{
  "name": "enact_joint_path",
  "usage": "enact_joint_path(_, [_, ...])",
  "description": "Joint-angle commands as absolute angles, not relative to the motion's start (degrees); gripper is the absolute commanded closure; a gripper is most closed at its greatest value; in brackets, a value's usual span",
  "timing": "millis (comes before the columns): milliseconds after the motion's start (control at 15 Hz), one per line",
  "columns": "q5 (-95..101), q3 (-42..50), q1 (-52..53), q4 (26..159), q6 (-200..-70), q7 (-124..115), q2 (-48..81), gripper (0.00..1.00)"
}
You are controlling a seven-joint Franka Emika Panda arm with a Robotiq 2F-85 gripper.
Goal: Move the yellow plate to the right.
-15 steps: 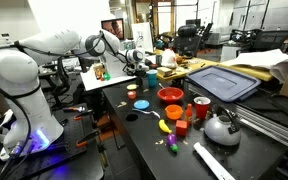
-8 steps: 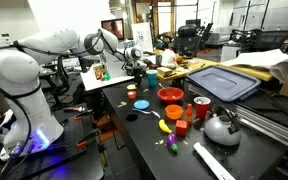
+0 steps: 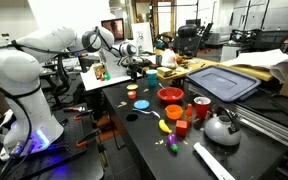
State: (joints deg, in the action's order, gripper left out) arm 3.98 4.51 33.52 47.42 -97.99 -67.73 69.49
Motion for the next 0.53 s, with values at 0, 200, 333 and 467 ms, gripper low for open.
enact_joint_path(0, [3.16, 3.01, 33.75, 51.49, -100.41, -66.97, 66.65, 0.00])
enact_joint_path(200, [3.16, 1.63, 33.22, 51.85, -101.57, -65.61, 67.09, 0.00])
enact_joint_path(333, [3.06, 1.07, 32.85, 52.70, -101.91, -64.80, 67.04, 0.00])
enact_joint_path(467, [3.02, 0.92, 32.62, 53.91, -101.94, -64.23, 66.84, 0.00])
